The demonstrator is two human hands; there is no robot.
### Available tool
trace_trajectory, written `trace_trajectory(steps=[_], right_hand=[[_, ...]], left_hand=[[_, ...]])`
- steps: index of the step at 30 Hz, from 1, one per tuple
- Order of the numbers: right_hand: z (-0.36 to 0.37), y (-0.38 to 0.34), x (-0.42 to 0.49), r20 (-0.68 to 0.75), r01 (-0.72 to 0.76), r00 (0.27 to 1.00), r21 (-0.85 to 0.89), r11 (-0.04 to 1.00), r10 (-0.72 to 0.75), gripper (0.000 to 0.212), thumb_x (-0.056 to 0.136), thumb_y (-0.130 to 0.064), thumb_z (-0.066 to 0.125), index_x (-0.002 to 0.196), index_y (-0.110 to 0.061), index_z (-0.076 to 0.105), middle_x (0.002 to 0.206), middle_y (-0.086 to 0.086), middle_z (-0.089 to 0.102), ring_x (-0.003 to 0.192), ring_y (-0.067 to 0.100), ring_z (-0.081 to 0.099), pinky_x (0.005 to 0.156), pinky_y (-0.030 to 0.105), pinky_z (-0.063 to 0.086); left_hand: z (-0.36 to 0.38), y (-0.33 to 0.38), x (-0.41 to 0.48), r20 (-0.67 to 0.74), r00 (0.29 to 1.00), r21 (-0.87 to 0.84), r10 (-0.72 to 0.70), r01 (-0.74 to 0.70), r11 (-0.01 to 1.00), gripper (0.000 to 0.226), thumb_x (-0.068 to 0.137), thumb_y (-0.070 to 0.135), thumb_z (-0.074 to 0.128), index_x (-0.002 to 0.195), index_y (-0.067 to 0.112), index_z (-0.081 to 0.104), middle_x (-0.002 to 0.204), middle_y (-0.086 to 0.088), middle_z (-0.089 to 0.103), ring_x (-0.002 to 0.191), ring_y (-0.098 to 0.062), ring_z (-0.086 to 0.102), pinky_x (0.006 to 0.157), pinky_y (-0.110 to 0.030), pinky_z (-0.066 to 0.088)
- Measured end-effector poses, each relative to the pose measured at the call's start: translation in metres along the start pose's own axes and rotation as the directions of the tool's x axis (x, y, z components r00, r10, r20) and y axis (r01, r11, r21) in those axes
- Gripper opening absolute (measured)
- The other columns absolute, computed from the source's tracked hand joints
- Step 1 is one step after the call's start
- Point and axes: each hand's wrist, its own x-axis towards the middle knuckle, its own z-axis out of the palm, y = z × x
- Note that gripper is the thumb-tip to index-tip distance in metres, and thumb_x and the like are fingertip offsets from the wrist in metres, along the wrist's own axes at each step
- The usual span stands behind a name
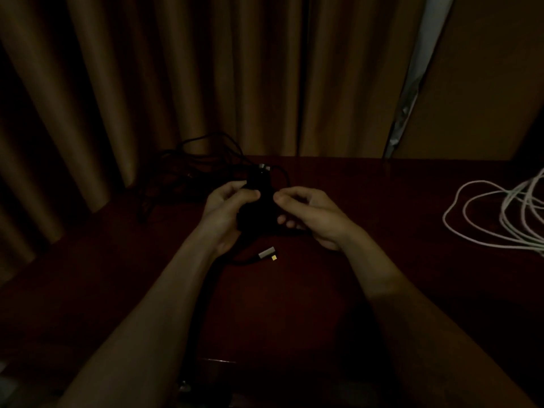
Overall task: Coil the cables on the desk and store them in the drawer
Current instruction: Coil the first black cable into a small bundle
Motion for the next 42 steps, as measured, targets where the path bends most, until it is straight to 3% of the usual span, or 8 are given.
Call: trace_trajectory(steps=[5, 8, 13, 19, 23, 28, 33, 42], right_hand=[[0.002, 0.0, -0.006, 0.032, 0.112, 0.993, -0.04, 0.993, -0.11, 0.017, 0.1, -0.027, 0.065, 0.117, -0.025, 0.067, 0.1, -0.006, 0.073, 0.079, 0.008, 0.068, 0.064, 0.019, 0.051], [0.005, 0.001, -0.004, -0.054, 0.141, 0.988, -0.09, 0.986, -0.146, 0.029, 0.099, -0.031, 0.068, 0.123, -0.014, 0.066, 0.102, 0.001, 0.072, 0.078, 0.01, 0.067, 0.068, 0.024, 0.052], [0.011, 0.002, -0.003, -0.153, 0.133, 0.978, -0.082, 0.988, -0.144, 0.03, 0.097, -0.031, 0.071, 0.115, -0.007, 0.064, 0.093, 0.004, 0.069, 0.071, 0.007, 0.065, 0.065, 0.021, 0.053], [0.007, -0.001, -0.006, -0.127, 0.204, 0.97, -0.054, 0.977, -0.209, 0.022, 0.094, -0.017, 0.074, 0.112, -0.008, 0.065, 0.099, 0.004, 0.068, 0.082, 0.009, 0.068, 0.073, 0.025, 0.058], [0.004, -0.004, -0.008, -0.097, 0.209, 0.973, -0.02, 0.978, -0.21, 0.027, 0.093, -0.009, 0.074, 0.118, -0.01, 0.067, 0.106, 0.001, 0.068, 0.086, -0.003, 0.069, 0.074, 0.017, 0.056], [-0.001, -0.004, -0.006, -0.056, 0.185, 0.982, 0.035, 0.982, -0.183, 0.036, 0.093, -0.014, 0.074, 0.129, -0.014, 0.067, 0.128, 0.007, 0.068, 0.115, 0.015, 0.069, 0.09, 0.027, 0.058], [-0.004, -0.001, -0.005, -0.051, 0.136, 0.989, -0.008, 0.991, -0.136, 0.039, 0.095, -0.023, 0.072, 0.133, -0.019, 0.065, 0.132, 0.002, 0.067, 0.117, 0.015, 0.068, 0.09, 0.029, 0.058], [-0.002, 0.002, 0.0, -0.103, 0.071, 0.992, -0.035, 0.997, -0.075, 0.033, 0.108, -0.033, 0.049, 0.136, -0.019, 0.059, 0.121, -0.001, 0.067, 0.1, 0.01, 0.066, 0.075, 0.023, 0.053]], left_hand=[[0.004, 0.0, -0.004, 0.116, 0.992, 0.006, -0.043, 0.042, 0.999, 0.02, 0.102, 0.016, 0.054, 0.113, 0.011, 0.069, 0.104, -0.008, 0.074, 0.099, -0.025, 0.072, 0.086, -0.038, 0.059], [0.014, -0.003, -0.005, 0.029, 0.999, 0.106, -0.043, 0.04, 0.994, 0.026, 0.107, 0.024, 0.048, 0.121, 0.017, 0.069, 0.113, -0.005, 0.074, 0.11, -0.024, 0.07, 0.096, -0.042, 0.055], [0.014, -0.012, -0.004, -0.053, 0.98, 0.391, 0.192, -0.157, 0.907, 0.027, 0.104, 0.033, 0.06, 0.131, 0.027, 0.061, 0.124, 0.003, 0.068, 0.113, -0.013, 0.067, 0.096, -0.035, 0.057], [0.005, -0.002, -0.006, 0.078, 0.996, 0.186, 0.038, -0.052, 0.981, 0.015, 0.1, 0.026, 0.064, 0.115, 0.029, 0.064, 0.117, 0.0, 0.073, 0.104, -0.025, 0.075, 0.081, -0.037, 0.061], [-0.002, 0.001, -0.007, 0.138, 0.99, 0.104, -0.037, 0.023, 0.994, 0.035, 0.083, 0.029, 0.076, 0.115, 0.027, 0.062, 0.12, -0.007, 0.073, 0.108, -0.036, 0.073, 0.089, -0.048, 0.061], [-0.002, 0.004, -0.009, 0.191, 0.978, 0.088, -0.08, 0.064, 0.994, 0.052, 0.079, 0.023, 0.078, 0.13, 0.023, 0.065, 0.121, -0.001, 0.075, 0.115, -0.028, 0.072, 0.086, -0.048, 0.061], [-0.001, 0.002, -0.01, 0.198, 0.976, 0.19, 0.088, -0.127, 0.974, 0.043, 0.077, 0.007, 0.081, 0.118, 0.015, 0.071, 0.109, -0.004, 0.076, 0.105, -0.024, 0.074, 0.083, -0.033, 0.06], [-0.001, 0.0, -0.01, 0.35, 0.89, 0.476, 0.292, -0.438, 0.763, 0.053, 0.074, -0.007, 0.086, 0.12, 0.013, 0.069, 0.11, -0.001, 0.073, 0.103, -0.016, 0.072, 0.087, -0.027, 0.058]])
